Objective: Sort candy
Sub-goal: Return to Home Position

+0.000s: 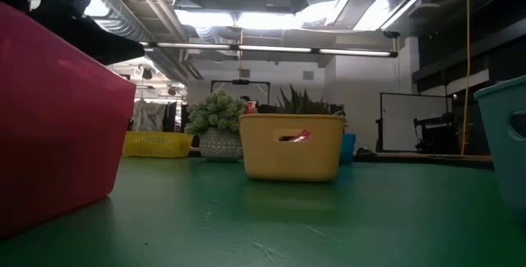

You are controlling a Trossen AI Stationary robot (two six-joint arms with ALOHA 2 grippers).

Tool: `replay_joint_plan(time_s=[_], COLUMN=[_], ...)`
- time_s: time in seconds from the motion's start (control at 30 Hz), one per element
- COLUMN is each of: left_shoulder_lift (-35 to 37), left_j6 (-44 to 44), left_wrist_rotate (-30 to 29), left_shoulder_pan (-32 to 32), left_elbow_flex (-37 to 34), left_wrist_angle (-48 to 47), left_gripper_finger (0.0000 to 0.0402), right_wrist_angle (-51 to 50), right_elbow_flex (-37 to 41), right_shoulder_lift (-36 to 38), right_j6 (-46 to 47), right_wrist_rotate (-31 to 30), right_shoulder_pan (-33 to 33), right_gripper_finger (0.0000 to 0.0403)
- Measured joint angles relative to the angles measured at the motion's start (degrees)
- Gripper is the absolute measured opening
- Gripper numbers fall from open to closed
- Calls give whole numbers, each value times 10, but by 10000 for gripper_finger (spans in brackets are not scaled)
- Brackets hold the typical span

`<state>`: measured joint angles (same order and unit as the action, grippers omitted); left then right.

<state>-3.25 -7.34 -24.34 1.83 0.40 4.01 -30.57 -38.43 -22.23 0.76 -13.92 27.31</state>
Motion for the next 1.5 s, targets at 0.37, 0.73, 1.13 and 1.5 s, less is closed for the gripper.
replay_joint_plan(time_s=[0.37, 0.73, 1.13, 1.5], left_shoulder_lift=[0, 0, 0, 0], left_j6=[27, 22, 10, 28], left_wrist_rotate=[11, 9, 12, 11], left_shoulder_pan=[0, 0, 0, 0], left_elbow_flex=[0, 0, 0, 0], left_wrist_angle=[-1, -1, -2, -2], left_gripper_finger=[175, 175, 175, 175], right_wrist_angle=[186, 400, 397, 392], right_elbow_flex=[190, 299, 300, 300], right_shoulder_lift=[68, 68, 67, 67], right_j6=[-43, -147, -98, -96], right_wrist_rotate=[-4, -45, 161, 118], right_shoulder_pan=[0, -98, -328, -391], right_gripper_finger=[166, 166, 166, 166])
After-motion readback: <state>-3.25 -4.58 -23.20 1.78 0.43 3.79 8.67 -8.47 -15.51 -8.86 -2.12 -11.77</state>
